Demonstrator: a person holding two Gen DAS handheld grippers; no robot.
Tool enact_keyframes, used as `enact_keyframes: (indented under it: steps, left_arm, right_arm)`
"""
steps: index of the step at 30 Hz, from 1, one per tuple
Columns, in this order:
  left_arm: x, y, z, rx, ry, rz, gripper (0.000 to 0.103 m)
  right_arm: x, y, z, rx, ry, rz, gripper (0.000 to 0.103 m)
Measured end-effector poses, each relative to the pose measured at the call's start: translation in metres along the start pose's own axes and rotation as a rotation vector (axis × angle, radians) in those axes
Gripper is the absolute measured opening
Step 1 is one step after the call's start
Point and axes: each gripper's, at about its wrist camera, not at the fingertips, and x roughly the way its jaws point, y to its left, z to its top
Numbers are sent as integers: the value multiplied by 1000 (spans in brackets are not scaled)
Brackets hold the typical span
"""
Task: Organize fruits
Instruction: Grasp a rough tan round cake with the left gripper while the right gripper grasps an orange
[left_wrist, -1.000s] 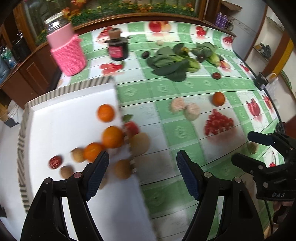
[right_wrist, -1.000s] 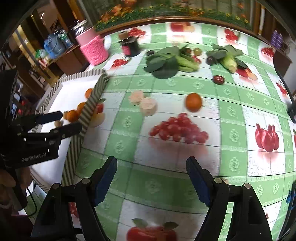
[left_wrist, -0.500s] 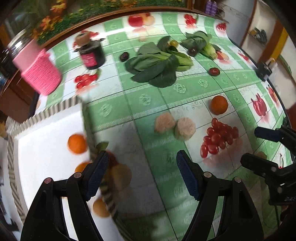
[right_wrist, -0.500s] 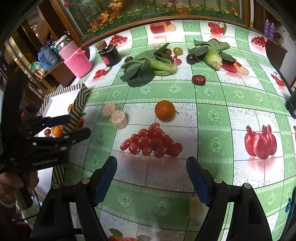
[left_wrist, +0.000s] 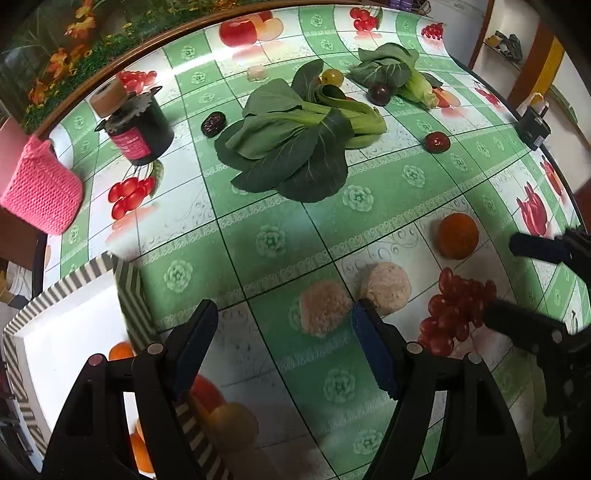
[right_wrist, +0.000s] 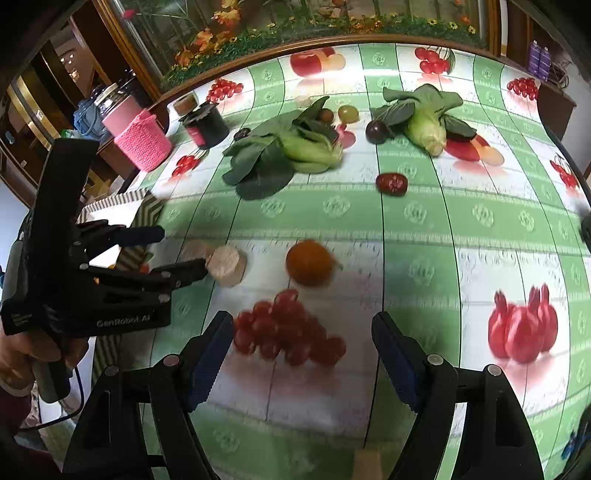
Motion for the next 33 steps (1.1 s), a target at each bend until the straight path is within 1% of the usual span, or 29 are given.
enact_keyframes:
  steps: [2,3,4,7,8,9,10,11,12,13,15,16,19,24,27,33]
  left_arm:
    - [1,0,1,7,-1,-6,74]
    - [1,0,1,7,-1,-12,70]
    - [1,0,1,6,3,-17,61]
    - [5,2,1,-5,12,-21,47]
    - [5,4,1,-15,8,-37,45]
    - [5,4,1,-21,9,-47,39]
    - [5,4,1,-25,8,-55,31]
    - [4,4,1,-25,6,-54,25]
    - [3,4,1,-25,6,-52,25]
    - [3,4,0,-26,7,-57,24]
    - [2,6,-2,-41,14,-75,24]
    - [0,8,-4,-50,16,-80,24]
    - [-11,15,-10,-86,4,-97,24]
    - [-35,21,-23,-113,-24,-99,24]
    - [-48,20,-33,-115,-40,-83,24]
    - [-67,29,-55,-147,-50,-95,25]
  right_arm:
    - [5,-1,5,-9,0,-6,79]
    - [8,-1,8,-16,1,-11,79]
    - [10,-1,10,-20,0,-15,79]
    - [17,-2,17,-26,-3,-17,77]
    - [20,-3,20,-29,-1,-17,75]
    - [23,-3,22,-33,2,-22,72]
    - [26,-3,23,-37,7,-26,62]
    - [30,-3,25,-41,15,-26,48]
    - [34,-4,26,-43,29,-23,43]
    - [34,-3,26,-50,15,-32,38]
    - [33,-3,25,-47,19,-34,37]
    - [31,-3,25,-42,17,-28,32]
    - [21,-3,20,-30,16,-24,32]
    - [4,3,9,-24,10,8,31]
    - [-7,12,2,-28,6,23,31]
    - [-21,36,-11,-50,9,45,31]
